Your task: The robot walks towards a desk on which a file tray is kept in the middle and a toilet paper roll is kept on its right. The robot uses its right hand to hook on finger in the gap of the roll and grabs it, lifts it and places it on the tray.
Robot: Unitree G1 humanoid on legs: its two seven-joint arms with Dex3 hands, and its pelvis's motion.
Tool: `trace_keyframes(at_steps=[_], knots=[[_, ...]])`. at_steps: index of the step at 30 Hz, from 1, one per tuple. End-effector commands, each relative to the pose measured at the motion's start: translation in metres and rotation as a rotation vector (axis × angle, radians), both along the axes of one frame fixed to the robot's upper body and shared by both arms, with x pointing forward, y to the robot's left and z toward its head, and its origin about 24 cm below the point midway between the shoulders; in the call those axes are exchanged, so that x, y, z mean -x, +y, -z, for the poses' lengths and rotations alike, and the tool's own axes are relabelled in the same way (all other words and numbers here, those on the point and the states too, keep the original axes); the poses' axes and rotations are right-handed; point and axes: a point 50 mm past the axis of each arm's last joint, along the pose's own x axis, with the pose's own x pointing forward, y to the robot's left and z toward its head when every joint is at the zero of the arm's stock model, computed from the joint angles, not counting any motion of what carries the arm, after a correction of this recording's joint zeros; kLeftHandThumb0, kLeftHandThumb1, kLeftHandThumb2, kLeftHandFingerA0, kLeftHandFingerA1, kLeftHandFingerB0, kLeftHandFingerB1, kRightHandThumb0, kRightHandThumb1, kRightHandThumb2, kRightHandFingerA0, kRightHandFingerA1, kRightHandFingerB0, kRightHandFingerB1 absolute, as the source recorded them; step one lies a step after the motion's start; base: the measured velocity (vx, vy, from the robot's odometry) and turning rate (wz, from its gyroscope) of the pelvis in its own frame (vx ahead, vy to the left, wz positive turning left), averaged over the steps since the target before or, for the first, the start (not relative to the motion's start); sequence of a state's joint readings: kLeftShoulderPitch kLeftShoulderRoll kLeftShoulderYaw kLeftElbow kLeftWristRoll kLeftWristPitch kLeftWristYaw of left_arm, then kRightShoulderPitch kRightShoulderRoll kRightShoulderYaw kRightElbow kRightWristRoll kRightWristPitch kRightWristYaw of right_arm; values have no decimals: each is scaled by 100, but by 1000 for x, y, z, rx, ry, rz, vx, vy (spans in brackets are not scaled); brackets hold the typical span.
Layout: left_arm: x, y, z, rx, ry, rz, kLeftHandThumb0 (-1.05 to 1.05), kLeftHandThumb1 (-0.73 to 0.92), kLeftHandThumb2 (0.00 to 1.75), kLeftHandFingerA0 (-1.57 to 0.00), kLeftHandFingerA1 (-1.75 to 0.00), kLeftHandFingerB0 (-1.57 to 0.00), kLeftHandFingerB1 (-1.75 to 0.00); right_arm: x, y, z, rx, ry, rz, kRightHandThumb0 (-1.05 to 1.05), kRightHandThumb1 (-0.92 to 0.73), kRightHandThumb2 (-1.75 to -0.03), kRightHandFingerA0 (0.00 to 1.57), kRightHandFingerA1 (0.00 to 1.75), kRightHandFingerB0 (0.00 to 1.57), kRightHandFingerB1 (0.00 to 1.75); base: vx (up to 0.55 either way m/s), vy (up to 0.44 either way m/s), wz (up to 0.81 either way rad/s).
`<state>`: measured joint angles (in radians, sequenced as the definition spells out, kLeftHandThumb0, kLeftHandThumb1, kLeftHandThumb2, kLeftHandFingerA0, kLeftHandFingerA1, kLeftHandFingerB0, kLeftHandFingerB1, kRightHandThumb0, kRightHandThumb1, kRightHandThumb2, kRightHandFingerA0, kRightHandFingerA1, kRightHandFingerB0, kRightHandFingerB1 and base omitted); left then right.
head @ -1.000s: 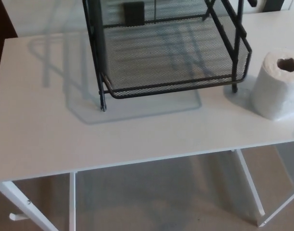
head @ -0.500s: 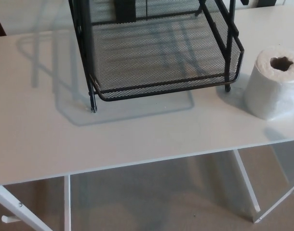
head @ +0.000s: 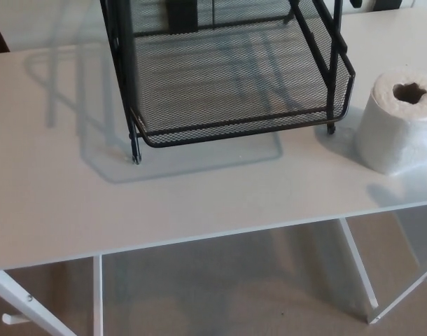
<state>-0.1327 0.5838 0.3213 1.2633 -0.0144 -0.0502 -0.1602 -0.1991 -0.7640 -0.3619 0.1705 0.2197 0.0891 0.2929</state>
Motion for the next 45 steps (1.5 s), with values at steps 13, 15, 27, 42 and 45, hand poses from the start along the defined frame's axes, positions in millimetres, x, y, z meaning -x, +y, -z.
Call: trace_keyframes(at_steps=[13, 15, 27, 42, 45], knots=[[9, -3, 6, -30, 22, 4, -105, 69, 122, -24, -83, -6, -69, -36, 35, 40, 356, 498, -206, -33, -43, -96, 0, 49, 0, 50, 0, 0, 0], [10, -2, 6, -30, 18, 0, -105, 68, 122, -25, -84, -6, -71, -41, 37, 41, 414, 523, -200, -33, -43, -96, 0, 49, 0, 49, 0, 0, 0], [13, -1, 5, -41, 32, 15, -105, 68, 122, -22, -81, -10, -70, -58, 49, 25, 470, 478, -226, -33, -46, -98, 0, 50, 0, 50, 0, 0, 0], [19, 1, 6, -48, 55, 10, -105, 66, 121, -25, -83, -6, -69, -68, 74, 37, 540, 522, -285, -54, -57, -59, 19, 34, 10, 25, 0, 0, 0], [19, 1, 6, -51, 61, 26, -105, 66, 121, -28, -84, -5, -72, -72, 79, 49, 519, 565, -293, -33, -46, -97, 0, 49, 0, 51, 0, 0, 0]])
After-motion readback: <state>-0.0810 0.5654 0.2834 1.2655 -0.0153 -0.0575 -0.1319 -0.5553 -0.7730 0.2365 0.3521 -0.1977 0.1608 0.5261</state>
